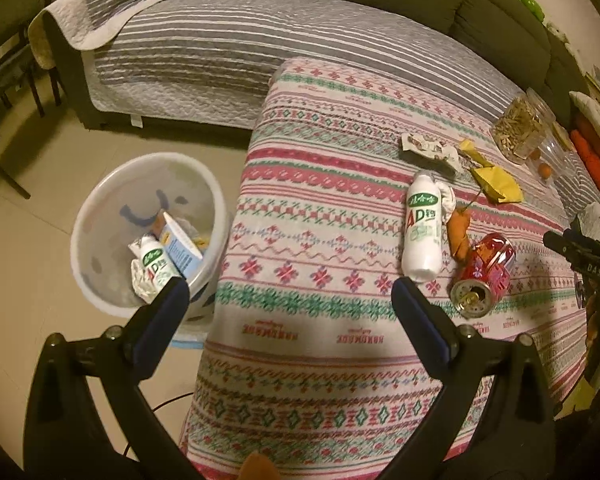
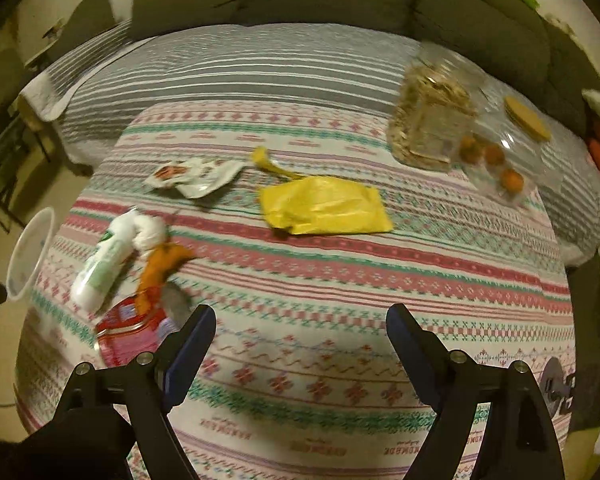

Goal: Collect trash
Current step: 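Move both grippers back over the table toward the remaining trash, then grasp the white snack wrapper with the left gripper while the right gripper grasps the yellow packet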

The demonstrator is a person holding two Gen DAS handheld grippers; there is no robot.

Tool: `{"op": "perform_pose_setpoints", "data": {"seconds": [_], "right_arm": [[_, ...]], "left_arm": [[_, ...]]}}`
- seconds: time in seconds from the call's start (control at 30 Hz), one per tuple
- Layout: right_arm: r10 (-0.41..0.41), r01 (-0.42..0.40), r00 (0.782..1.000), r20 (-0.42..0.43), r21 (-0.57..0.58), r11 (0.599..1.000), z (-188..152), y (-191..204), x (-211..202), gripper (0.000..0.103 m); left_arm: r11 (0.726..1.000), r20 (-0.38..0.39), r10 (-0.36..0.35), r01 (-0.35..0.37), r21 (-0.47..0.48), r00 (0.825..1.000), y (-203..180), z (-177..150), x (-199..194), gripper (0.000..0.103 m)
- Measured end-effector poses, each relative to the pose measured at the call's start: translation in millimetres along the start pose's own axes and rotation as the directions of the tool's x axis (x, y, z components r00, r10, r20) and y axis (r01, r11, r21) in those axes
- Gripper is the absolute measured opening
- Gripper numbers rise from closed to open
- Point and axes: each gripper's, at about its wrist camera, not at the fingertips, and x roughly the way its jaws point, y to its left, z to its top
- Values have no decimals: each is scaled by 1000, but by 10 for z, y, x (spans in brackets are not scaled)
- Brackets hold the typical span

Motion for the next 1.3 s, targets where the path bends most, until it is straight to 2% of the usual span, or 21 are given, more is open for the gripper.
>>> {"op": "perform_pose_setpoints", "data": {"seconds": [0.2, 0.37, 0.6, 0.67, 0.8, 0.9, 1.03, 1.17, 1.2, 1.27, 1.3], "right_arm": [[25, -24, 1000, -5, 138, 990, 104, -312, 141, 89], [26, -23, 1000, -11, 189, 982, 207, -426, 267, 89], [71, -64, 997, -16, 267, 962, 397, -531, 539, 89], [74, -67, 997, -16, 278, 958, 441, -548, 620, 89], [84, -75, 996, -20, 283, 956, 531, -543, 791, 88], [83, -74, 996, -24, 263, 962, 587, -484, 892, 88], [95, -83, 995, -32, 259, 962, 618, -427, 1013, 79], [54, -47, 998, -22, 222, 974, 630, -387, 1057, 66], [40, -35, 999, -20, 211, 977, 626, -375, 1057, 64], [18, -15, 1000, -15, 198, 980, 614, -357, 1053, 55], [8, -6, 1000, -11, 195, 981, 609, -351, 1050, 52]], "left_arm": [[1000, -1, 16, -16, 5, 1000, -115, 124, 132, 100], [1000, -3, 11, -11, -24, 1000, -198, 257, 250, 100], [998, -9, 5, -5, -62, 1000, -317, 426, 439, 100], [998, -2, 11, -11, -58, 1000, -368, 481, 481, 100], [995, -3, -52, 52, -91, 999, -472, 622, 604, 100], [993, 2, -61, 61, -99, 998, -564, 714, 726, 100], [988, -4, -91, 90, -123, 996, -649, 804, 889, 100], [983, -1, -113, 111, -146, 994, -732, 891, 1039, 100], [981, -1, -123, 121, -154, 992, -734, 908, 1066, 98], [972, -8, -158, 154, -180, 987, -750, 947, 1156, 85], [966, -12, -178, 172, -193, 984, -756, 956, 1196, 82]]}}
